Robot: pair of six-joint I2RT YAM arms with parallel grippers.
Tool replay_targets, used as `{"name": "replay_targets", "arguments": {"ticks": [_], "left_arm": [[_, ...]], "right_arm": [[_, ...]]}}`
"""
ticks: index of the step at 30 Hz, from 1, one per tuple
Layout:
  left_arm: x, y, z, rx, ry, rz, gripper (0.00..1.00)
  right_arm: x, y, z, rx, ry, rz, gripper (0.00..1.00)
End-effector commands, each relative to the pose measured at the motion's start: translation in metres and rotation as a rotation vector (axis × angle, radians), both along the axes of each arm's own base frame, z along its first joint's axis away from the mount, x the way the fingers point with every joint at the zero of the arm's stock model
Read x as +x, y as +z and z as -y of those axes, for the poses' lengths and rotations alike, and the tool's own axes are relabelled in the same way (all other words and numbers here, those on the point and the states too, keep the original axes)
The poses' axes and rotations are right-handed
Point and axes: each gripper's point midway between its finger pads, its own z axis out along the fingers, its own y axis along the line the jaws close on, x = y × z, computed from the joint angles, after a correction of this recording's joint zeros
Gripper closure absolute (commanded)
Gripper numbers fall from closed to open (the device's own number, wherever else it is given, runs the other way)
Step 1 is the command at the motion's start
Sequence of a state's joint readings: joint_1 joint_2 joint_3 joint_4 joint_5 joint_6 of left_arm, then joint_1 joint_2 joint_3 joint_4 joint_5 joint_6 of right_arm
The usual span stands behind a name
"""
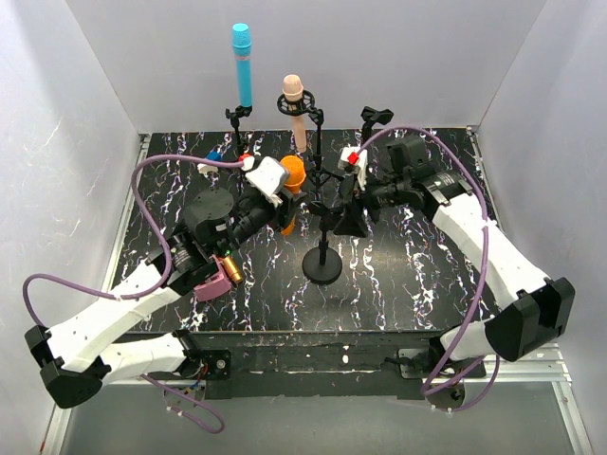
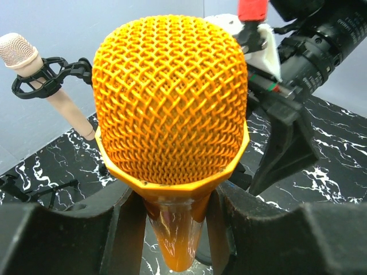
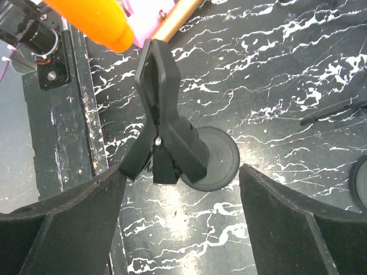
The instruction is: Attach the microphones to the stand
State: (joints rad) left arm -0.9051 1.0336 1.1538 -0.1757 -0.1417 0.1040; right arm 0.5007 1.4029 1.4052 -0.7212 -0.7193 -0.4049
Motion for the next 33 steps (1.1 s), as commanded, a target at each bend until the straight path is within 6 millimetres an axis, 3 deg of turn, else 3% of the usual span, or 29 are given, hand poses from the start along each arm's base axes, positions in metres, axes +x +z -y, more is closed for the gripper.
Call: {"name": "replay_targets", "arguments": {"ticks": [1,5,9,13,17,26,33], "left_arm": [[-0.008,0.014,-0.007,-0.055,-0.012,0.025,1.00],[-0.011,0.017,-0.010,-0.068,-0.015,0.034,1.00],[-0.013,0.019,-0.011,-0.080,-0.024,0.033,1.00],[-0.016,0.020,-0.011,-0.089,-0.032,0.024,1.00],[-0.018,0.018,-0.013,-0.089,-0.031,0.016,1.00],[-0.015,0.022,-0.012,-0.096,-0.025,0.033,1.00],[-0.005,0.025,-0.003,-0.062,-0.023,0.080,1.00]], "right_arm": [[-0.014,0.038,0.000,0.168,0.100,0.150,0.14],[-0.017,0.038,-0.004,0.268,0.157,0.315,0.09],[-0.010,0.026,-0.009,0.296,0.169,0.320,0.09],[0.005,0.029,-0.014,0.359,0.150,0.374,0.09],[0.008,0.024,-0.018,0.395,0.150,0.370,0.10],[-0.002,0.029,-0.020,0.474,0.145,0.321,0.15],[-0.007,0.022,-0.019,0.477,0.150,0.305,0.27]]}}
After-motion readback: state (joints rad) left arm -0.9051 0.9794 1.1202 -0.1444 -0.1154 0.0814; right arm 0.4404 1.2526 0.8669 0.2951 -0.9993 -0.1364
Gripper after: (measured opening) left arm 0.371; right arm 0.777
